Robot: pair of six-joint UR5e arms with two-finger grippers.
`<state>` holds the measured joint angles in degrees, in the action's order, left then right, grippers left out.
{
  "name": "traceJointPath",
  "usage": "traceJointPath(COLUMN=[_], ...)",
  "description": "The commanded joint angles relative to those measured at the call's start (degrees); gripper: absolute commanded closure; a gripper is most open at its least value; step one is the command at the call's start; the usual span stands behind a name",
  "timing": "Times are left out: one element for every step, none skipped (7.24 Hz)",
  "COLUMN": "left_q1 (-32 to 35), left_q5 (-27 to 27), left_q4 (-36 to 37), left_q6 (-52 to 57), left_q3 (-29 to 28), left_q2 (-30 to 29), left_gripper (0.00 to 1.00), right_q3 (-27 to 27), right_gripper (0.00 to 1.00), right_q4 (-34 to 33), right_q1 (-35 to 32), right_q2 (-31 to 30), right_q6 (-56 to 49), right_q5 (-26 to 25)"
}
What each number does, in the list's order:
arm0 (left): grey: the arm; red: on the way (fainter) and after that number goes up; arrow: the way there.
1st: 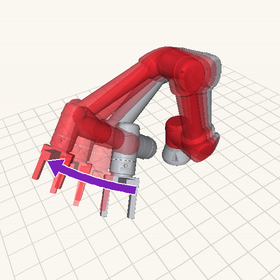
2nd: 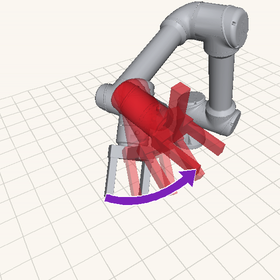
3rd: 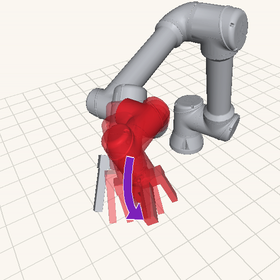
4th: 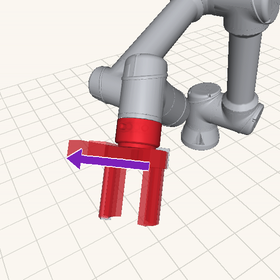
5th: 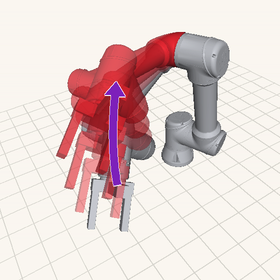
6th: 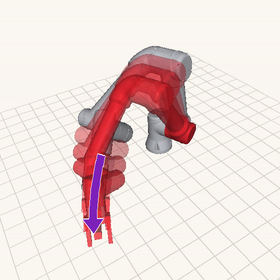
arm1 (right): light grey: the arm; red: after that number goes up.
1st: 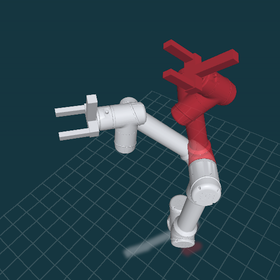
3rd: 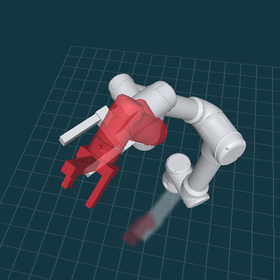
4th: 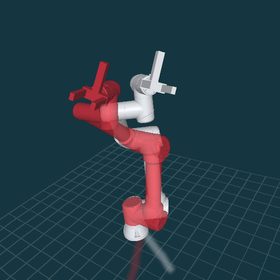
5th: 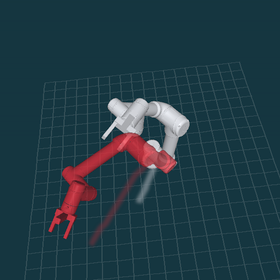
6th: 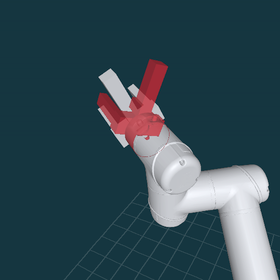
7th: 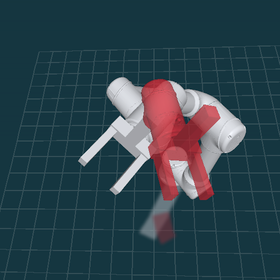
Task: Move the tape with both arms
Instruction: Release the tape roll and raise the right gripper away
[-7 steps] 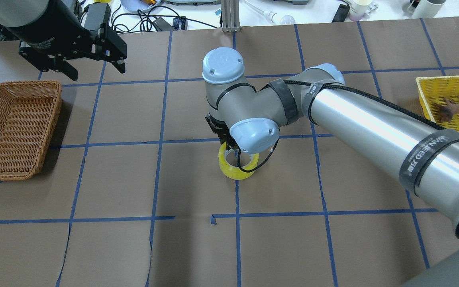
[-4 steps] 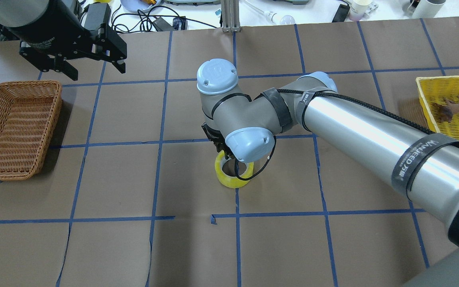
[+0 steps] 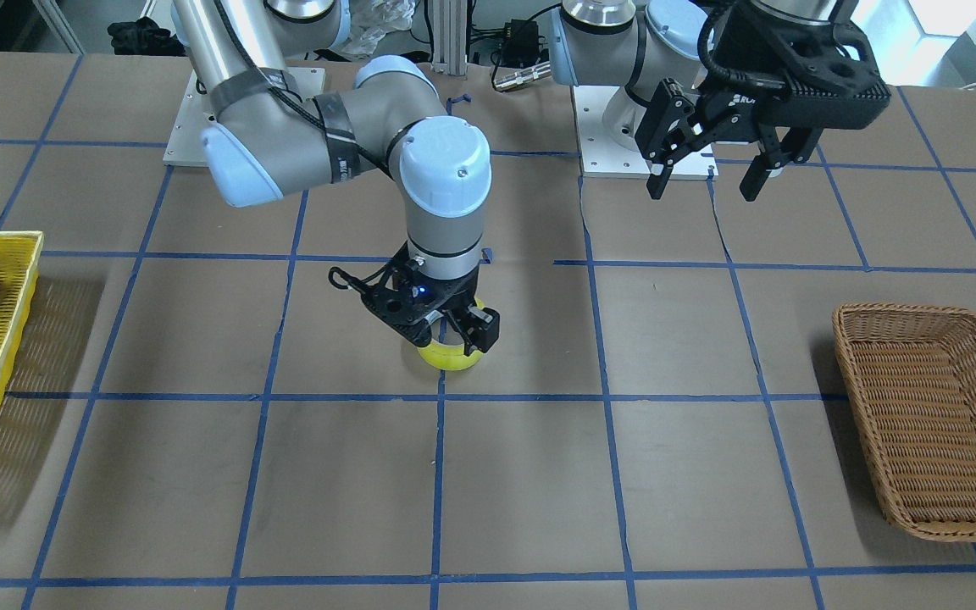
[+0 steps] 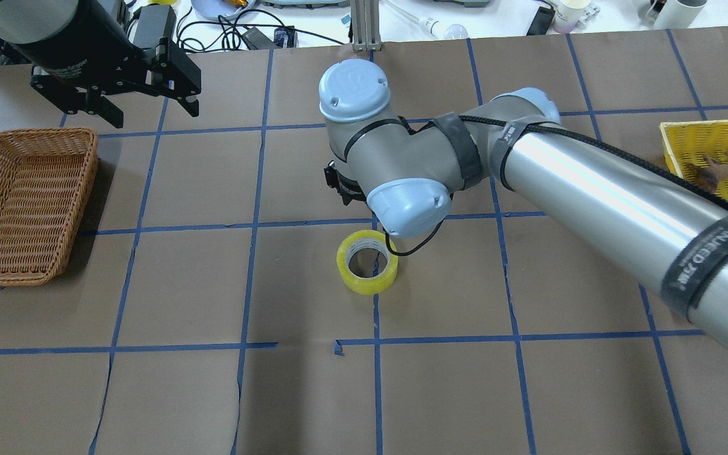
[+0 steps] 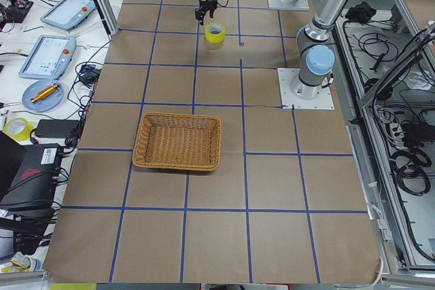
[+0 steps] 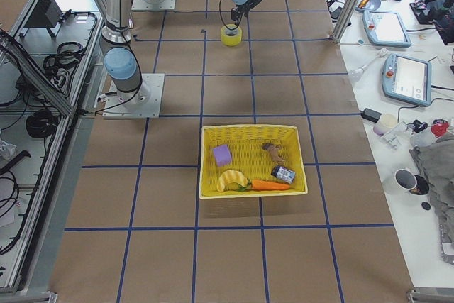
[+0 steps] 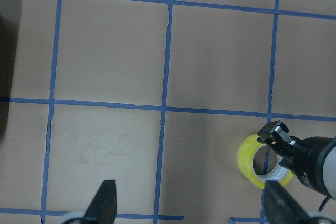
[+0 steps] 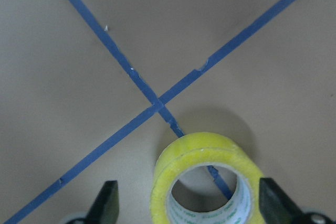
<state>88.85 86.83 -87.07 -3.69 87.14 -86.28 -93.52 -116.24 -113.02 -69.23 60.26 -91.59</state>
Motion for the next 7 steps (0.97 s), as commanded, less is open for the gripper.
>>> traceJointPath(left_q1=[0.18,0.53,2.71,6.65,9.82,12.2,13.18], left_q5=[0.09,-0.43,-0.35,-0.09,-0.26,0.0,-0.09], left_q4=[-0.12,0.06,-0.03,3.19,9.57,12.25,16.8], left_q6=[-0.09,-0.44,-0.61,-0.53,-0.7,-0.62,-0.96], left_q3=[0.92,1.53,3.63,7.56,11.95,15.57,17.95], left_q2=[-0.81,-2.03,-3.26,-4.84,-6.42,-7.48,-8.8], left_gripper=[0.0,0.0,0.0,0.0,0.0,0.0,0.0], right_q3=[0.18,0.27,0.09,0.44,0.44,0.09,-0.17], right_gripper=[0.0,0.0,0.0,0.0,0.0,0.0,0.0], right_q4=[6.09,7.25,10.57,15.56,19.35,21.04,21.32], right_q1=[8.91,12.61,15.08,17.02,19.39,21.16,21.78], right_q2=[-7.55,-10.19,-13.09,-16.08,-18.72,-20.31,-20.15], right_q6=[-14.38,-27.69,-36.09,-41.48,-47.63,-50.47,-50.33], right_q5=[-0.61,-0.87,-0.96,-1.05,-1.31,-1.31,-1.49])
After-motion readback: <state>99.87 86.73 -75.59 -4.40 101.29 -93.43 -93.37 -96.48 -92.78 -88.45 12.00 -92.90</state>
